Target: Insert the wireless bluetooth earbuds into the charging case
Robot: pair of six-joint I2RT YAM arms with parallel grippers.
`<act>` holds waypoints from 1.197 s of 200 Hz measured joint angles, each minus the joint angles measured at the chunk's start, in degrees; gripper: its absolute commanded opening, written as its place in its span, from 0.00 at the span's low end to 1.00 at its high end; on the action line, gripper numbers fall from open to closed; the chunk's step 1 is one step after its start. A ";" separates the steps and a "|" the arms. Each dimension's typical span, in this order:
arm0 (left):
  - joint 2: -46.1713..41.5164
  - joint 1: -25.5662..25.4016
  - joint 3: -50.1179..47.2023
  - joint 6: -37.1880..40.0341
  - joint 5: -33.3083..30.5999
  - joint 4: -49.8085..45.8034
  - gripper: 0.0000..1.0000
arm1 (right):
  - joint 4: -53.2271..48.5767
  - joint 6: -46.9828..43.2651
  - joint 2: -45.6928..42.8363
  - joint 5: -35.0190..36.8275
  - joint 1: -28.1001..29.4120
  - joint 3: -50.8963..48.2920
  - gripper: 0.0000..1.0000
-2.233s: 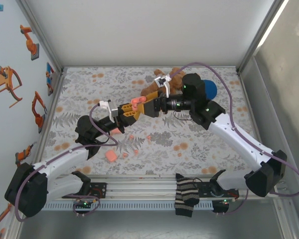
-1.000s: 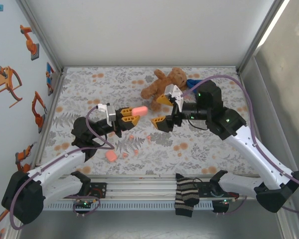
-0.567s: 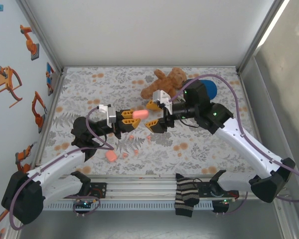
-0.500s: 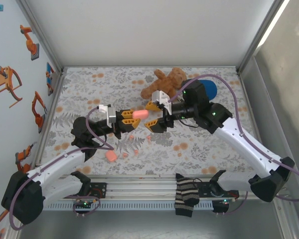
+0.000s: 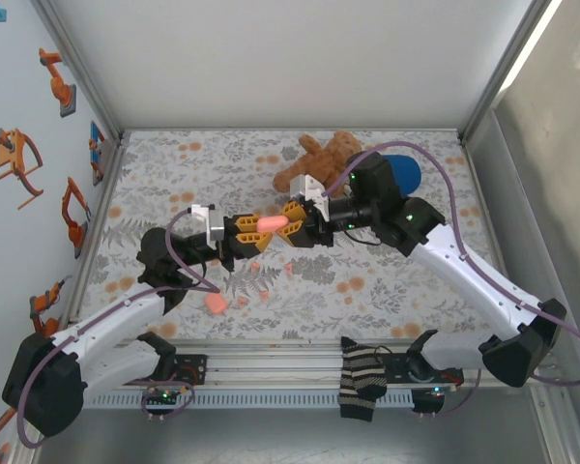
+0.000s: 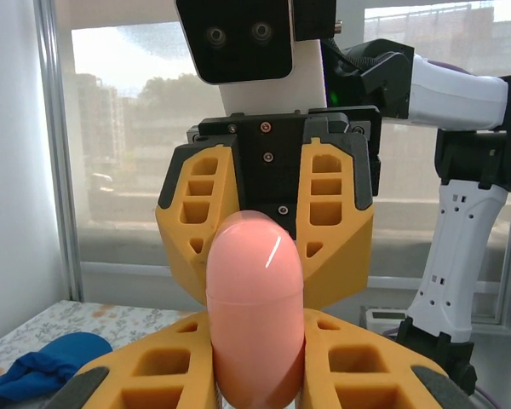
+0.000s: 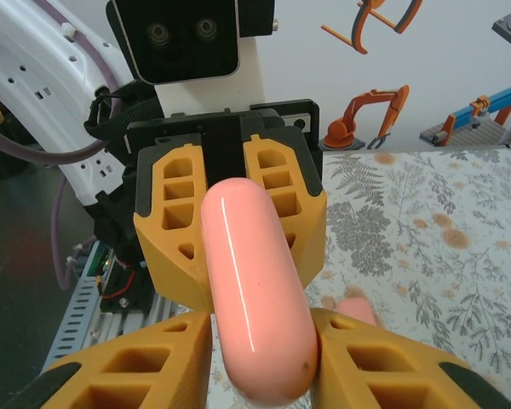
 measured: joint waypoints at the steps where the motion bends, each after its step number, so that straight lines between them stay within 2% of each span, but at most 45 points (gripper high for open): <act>1: 0.00 0.00 0.00 0.00 0.00 0.00 0.00 | 0.00 -0.04 0.00 -0.02 0.00 0.02 0.29; 43: 0.07 0.07 0.00 -0.22 0.55 1.01 0.00 | 0.35 0.24 0.00 -0.13 0.11 0.22 0.18; 64: 0.31 0.07 0.00 -0.26 0.59 1.38 0.00 | 0.37 0.24 -0.04 -0.11 0.11 0.22 0.17; 73: 0.39 0.07 0.00 -0.28 0.59 1.53 0.06 | 0.37 0.24 -0.04 -0.07 0.09 0.22 0.17; 82: 0.39 0.07 0.00 -0.28 0.59 1.62 0.19 | 0.37 0.26 -0.07 -0.04 0.09 0.22 0.17; 95: 0.39 0.04 0.00 -0.26 0.57 1.70 0.27 | 0.35 0.26 -0.22 0.04 0.11 0.22 0.17; 106: 0.39 0.04 0.00 -0.22 0.28 1.68 0.38 | 0.33 0.33 -0.33 0.39 0.17 0.22 0.17; 142: 0.24 0.04 0.04 1.44 -1.64 -1.16 0.52 | 0.33 3.10 -0.37 2.19 1.25 0.22 0.16; 182: -3.65 0.04 0.04 5.81 -5.11 -8.79 0.68 | -0.74 5.33 -0.57 7.21 1.22 0.20 0.11; 216: -11.80 0.04 -0.35 10.95 -12.02 -17.20 0.80 | -1.40 8.20 -0.81 11.15 0.66 -1.14 0.09; 239: -18.03 0.04 -0.50 14.69 -18.34 -24.87 0.88 | -1.40 11.58 -0.66 11.26 -2.19 -2.75 0.07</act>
